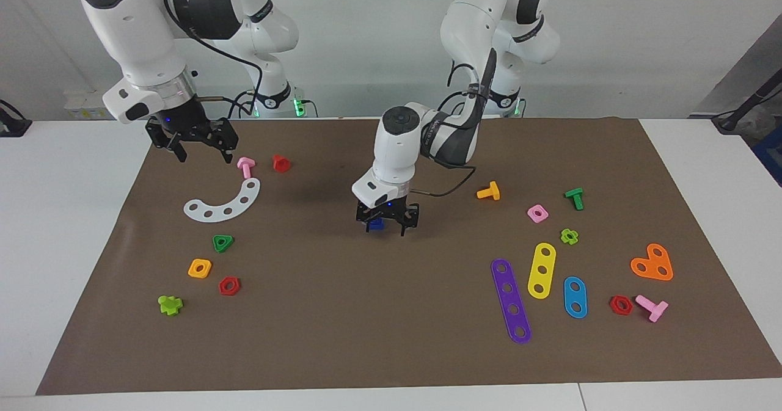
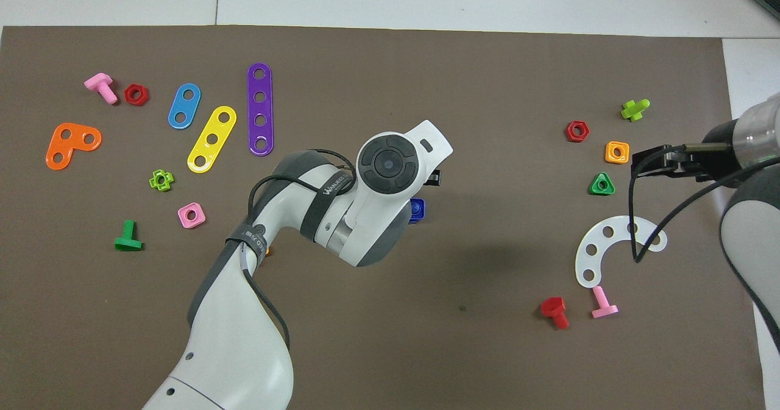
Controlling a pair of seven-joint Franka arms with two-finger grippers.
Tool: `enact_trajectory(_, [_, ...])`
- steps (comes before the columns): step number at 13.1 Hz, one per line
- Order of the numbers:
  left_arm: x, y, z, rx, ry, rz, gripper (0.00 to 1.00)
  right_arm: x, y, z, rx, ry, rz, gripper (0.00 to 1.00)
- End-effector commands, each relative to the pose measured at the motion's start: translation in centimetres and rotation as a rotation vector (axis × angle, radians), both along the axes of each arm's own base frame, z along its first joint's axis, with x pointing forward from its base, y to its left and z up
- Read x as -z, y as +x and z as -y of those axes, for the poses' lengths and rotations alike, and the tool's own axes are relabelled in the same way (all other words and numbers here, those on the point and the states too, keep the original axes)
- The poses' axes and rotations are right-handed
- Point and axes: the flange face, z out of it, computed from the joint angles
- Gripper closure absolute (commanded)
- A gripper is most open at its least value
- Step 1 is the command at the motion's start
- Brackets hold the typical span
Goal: Unscrew and place screws in storage area
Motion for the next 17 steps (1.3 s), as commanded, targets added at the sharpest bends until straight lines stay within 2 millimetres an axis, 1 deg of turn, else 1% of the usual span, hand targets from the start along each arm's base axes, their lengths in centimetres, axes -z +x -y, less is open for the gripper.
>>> enact_trajectory(1, [1.3, -1.9, 0.5, 0.070, 0.032, 0.011, 0.09, -0.1, -0.8, 0.2, 0.010, 0.027, -0.011, 0.01])
enact_trajectory(2, [1.4, -2.5, 1.2, 0.084, 0.027, 0.016, 0.09, -0.1, -0.8, 0.2, 0.010, 0.027, -0.009, 0.01])
enact_trajectory(4, [2.0, -2.9, 1.3, 0.094, 0.028, 0.018, 0.12, -0.1, -0.8, 0.2, 0.010, 0.027, -0.011, 0.01])
enact_trajectory(5, [2.4, -3.1, 1.1, 0.112, 0.033, 0.015, 0.16, 0.0, -0.8, 0.2, 0.010, 0.027, -0.012, 0.01])
enact_trajectory(7, [2.9, -3.8, 1.6, 0.134, 0.039, 0.011, 0.18, 0.0, -0.9, 0.3, 0.011, 0.027, -0.012, 0.01])
enact_trajectory(8, [3.3, -3.9, 1.4, 0.135, 0.046, 0.005, 0.18, 0.1, -0.9, 0.3, 0.011, 0.027, -0.015, 0.01])
enact_trajectory(9, [3.3, -4.1, 1.5, 0.138, 0.047, 0.005, 0.21, 0.1, -0.9, 0.3, 0.011, 0.027, -0.015, 0.01])
enact_trajectory(13, [3.0, -4.3, 1.8, 0.143, 0.048, 0.003, 0.45, 0.1, -0.9, 0.3, 0.011, 0.027, -0.014, 0.01])
enact_trajectory(15, [2.6, -4.1, 1.9, 0.141, 0.043, 0.006, 0.55, 0.1, -0.9, 0.2, 0.010, 0.027, -0.014, 0.01])
enact_trajectory(17, [1.6, -3.7, 2.2, 0.139, 0.043, 0.002, 0.68, 0.1, -0.9, 0.2, 0.010, 0.027, -0.014, 0.01])
